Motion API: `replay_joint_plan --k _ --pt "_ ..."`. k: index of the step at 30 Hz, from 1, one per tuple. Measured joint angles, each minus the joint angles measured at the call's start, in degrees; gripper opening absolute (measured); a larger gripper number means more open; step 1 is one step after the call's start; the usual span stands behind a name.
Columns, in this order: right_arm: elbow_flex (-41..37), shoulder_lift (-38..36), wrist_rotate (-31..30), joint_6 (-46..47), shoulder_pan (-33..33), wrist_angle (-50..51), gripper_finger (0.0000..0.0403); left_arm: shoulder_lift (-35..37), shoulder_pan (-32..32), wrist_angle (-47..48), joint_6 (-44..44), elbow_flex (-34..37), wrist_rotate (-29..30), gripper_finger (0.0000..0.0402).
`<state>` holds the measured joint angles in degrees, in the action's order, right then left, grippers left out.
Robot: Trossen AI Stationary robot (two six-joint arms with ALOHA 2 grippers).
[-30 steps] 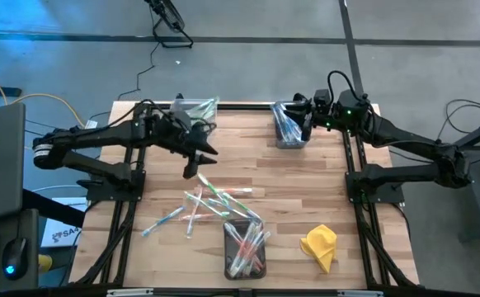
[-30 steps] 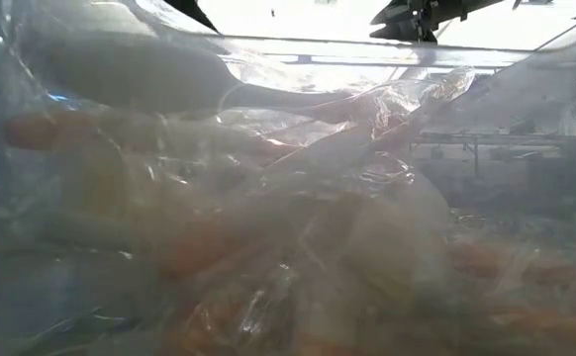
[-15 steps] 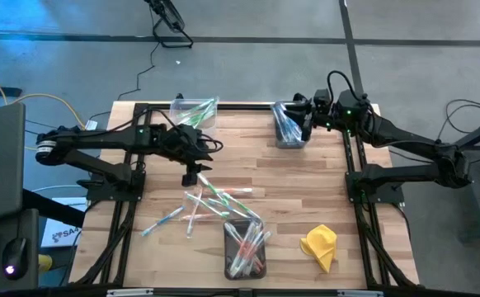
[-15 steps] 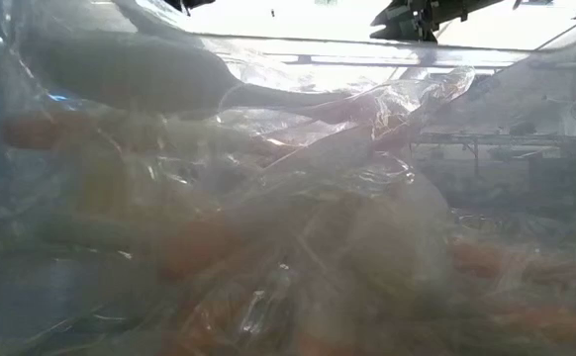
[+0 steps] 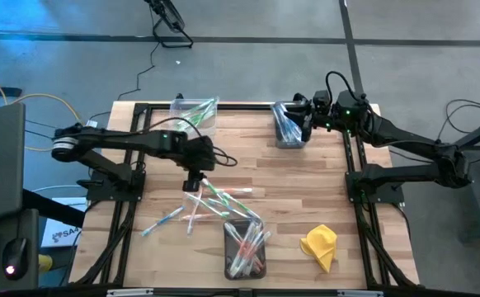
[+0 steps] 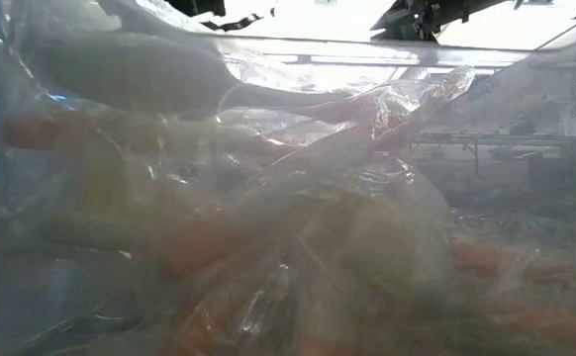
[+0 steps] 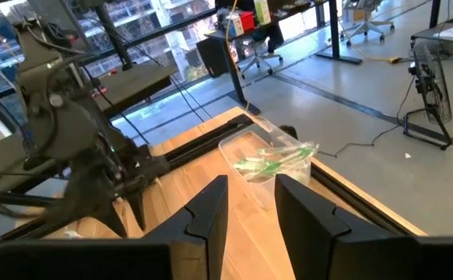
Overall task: Pick & Place Toothbrushes
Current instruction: Put the green toothbrush into the transparent bin
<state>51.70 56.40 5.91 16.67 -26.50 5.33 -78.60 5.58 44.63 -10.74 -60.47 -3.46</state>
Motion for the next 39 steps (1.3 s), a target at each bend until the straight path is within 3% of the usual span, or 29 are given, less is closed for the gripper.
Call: replay_joint_plan --k 20,39 --pt "0.0 0.4 0.0 0.0 0.0 2.1 0.0100 -16.1 -0.8 -2.5 -3.2 0.3 -3.4 0.0136" --pt "0.0 0.5 0.0 0.0 0.0 1.8 0.0100 -21.4 -0.7 -4.2 -4.0 0.1 -1.9 0.0136"
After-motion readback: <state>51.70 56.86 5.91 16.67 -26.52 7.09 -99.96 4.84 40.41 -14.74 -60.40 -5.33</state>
